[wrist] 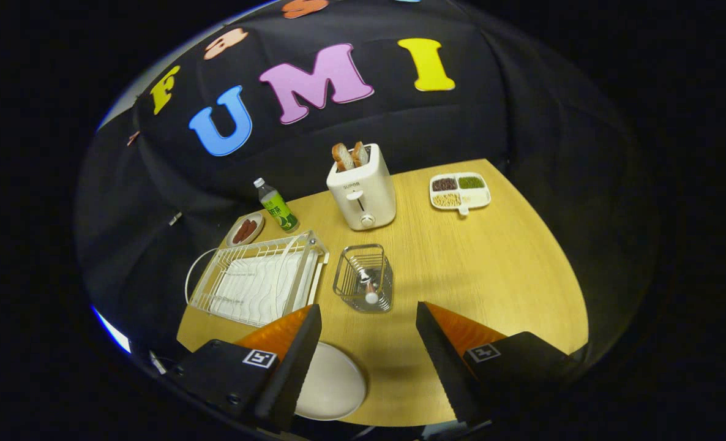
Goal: Take the plate from the dish rack, then take the spoon from the basket and place it into the plate.
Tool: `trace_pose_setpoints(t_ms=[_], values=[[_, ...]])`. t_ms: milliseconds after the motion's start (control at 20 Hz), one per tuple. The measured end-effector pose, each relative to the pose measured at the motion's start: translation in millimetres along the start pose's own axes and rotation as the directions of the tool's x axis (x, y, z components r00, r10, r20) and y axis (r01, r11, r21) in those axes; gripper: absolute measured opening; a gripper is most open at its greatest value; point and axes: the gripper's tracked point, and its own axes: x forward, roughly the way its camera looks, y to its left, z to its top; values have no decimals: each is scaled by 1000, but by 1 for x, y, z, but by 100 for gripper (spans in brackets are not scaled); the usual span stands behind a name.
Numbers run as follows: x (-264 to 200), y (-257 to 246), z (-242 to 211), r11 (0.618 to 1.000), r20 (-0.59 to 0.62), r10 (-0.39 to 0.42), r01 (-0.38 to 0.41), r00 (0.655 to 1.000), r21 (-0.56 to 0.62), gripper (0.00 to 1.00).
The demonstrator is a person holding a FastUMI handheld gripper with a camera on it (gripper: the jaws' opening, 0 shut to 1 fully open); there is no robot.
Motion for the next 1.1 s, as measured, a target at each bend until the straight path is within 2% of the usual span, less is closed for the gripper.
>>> trace_pose_setpoints(t_ms=[150, 600, 650, 800, 1000, 1100], values=[[11, -3, 13, 991, 0, -13, 13, 1000, -133, 96], [65, -12, -9, 963, -106, -14, -15, 994, -268, 92], [71, -9, -11, 964, -117, -7, -24, 993, -266, 89], [86, -3, -25, 966, -165, 6, -48, 986, -256, 73], [98, 1, -44, 959, -216, 3, -64, 976, -276, 63], [100, -3, -47, 957, -218, -24, -40, 976, -286, 46]])
